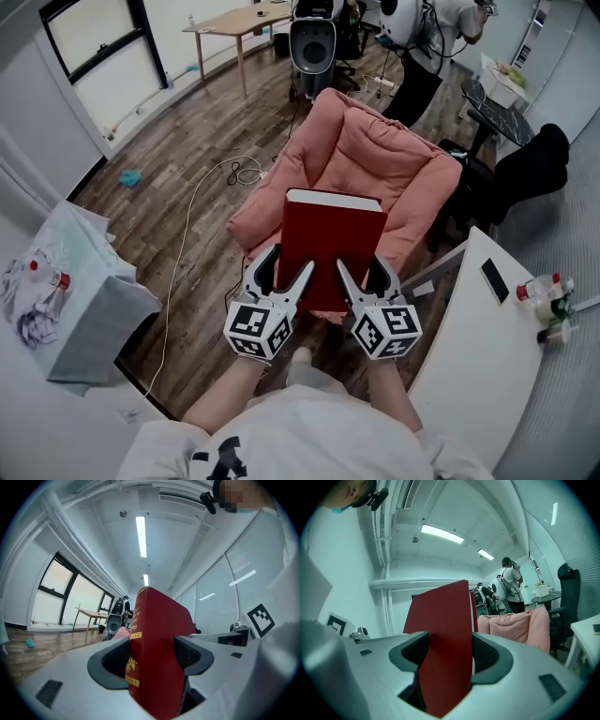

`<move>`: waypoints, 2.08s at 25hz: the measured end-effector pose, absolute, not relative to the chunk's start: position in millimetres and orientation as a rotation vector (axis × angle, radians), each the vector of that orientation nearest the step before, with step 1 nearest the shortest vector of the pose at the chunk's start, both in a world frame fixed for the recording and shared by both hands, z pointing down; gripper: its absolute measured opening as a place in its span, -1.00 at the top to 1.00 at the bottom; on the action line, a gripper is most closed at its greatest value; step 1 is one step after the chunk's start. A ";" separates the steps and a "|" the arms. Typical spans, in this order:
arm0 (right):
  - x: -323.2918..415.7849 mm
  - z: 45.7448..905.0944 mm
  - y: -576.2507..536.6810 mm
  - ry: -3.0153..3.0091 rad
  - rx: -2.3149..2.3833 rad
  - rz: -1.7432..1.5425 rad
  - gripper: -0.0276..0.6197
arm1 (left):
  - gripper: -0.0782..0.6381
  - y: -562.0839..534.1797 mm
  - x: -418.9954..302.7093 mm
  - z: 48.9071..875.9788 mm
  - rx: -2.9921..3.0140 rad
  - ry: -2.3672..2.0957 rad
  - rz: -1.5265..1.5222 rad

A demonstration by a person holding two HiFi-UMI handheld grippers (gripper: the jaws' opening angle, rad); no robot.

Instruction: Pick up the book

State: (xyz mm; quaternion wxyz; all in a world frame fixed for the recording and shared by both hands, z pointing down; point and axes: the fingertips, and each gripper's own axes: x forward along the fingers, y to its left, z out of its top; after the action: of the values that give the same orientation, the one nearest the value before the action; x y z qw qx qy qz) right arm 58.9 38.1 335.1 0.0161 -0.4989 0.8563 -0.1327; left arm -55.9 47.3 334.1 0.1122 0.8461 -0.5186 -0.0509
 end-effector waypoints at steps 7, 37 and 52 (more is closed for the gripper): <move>49.1 332.2 99.6 2.667 -1.550 -0.399 0.00 | -0.02 108.4 -65.4 333.3 2.487 -1.529 -0.151; 87.2 308.1 203.2 2.642 -1.565 -0.363 0.00 | -0.02 209.0 -27.6 310.4 2.520 -1.506 -0.181; 112.5 306.6 215.4 2.612 -1.573 -0.369 0.01 | -0.02 219.6 -3.6 306.9 2.534 -1.490 -0.172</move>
State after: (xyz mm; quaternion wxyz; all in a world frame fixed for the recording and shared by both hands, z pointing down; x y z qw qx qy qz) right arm 112.5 215.4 306.6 0.0353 -0.5118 0.8499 -0.1199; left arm -3.6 219.6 306.9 0.0984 0.8564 -0.5036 -0.0582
